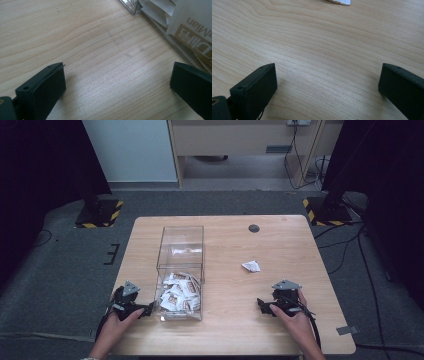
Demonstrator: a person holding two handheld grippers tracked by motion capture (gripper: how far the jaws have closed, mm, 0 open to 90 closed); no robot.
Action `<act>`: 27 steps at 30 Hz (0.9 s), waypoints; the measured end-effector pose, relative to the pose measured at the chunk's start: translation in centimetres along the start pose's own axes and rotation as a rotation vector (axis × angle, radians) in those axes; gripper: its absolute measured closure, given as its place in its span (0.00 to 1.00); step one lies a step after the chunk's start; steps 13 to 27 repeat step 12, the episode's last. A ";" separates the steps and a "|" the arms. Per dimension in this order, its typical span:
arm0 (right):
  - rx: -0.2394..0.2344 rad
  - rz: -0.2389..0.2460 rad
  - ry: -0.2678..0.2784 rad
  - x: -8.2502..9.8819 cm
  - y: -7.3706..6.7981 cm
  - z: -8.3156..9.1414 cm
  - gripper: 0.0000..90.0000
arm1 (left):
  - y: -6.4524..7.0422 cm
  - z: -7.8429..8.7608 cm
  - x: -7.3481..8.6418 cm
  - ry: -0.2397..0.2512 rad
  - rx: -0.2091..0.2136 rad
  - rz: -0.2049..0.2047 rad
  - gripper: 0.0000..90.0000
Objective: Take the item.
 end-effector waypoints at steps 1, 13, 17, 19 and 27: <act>-0.001 0.003 -0.003 0.0 0.0 0.0 0.02 | 0.0 0.0 0.0 0.000 -0.001 0.000 0.00; -0.003 0.015 -0.002 0.1 -0.1 0.1 0.02 | 0.0 0.0 0.0 0.000 0.000 0.000 0.00; -0.003 0.015 -0.002 0.1 -0.1 0.1 0.02 | 0.0 0.0 0.0 0.000 0.000 0.000 0.00; -0.003 0.015 -0.002 0.1 -0.1 0.1 0.02 | 0.0 0.0 0.0 0.000 0.000 0.000 0.00; -0.003 0.015 -0.002 0.1 -0.1 0.1 0.02 | 0.0 0.0 0.0 0.000 0.000 0.000 0.00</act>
Point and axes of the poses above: each handheld gripper's, and its own axes: z roughly backward along the jaws, x roughly out of its underside, y roughly to its right, the point moved 4 cm from there along -z, roughly forward along the jaws, and after that the axes turned 7 degrees about x, right-handed, at the moved point
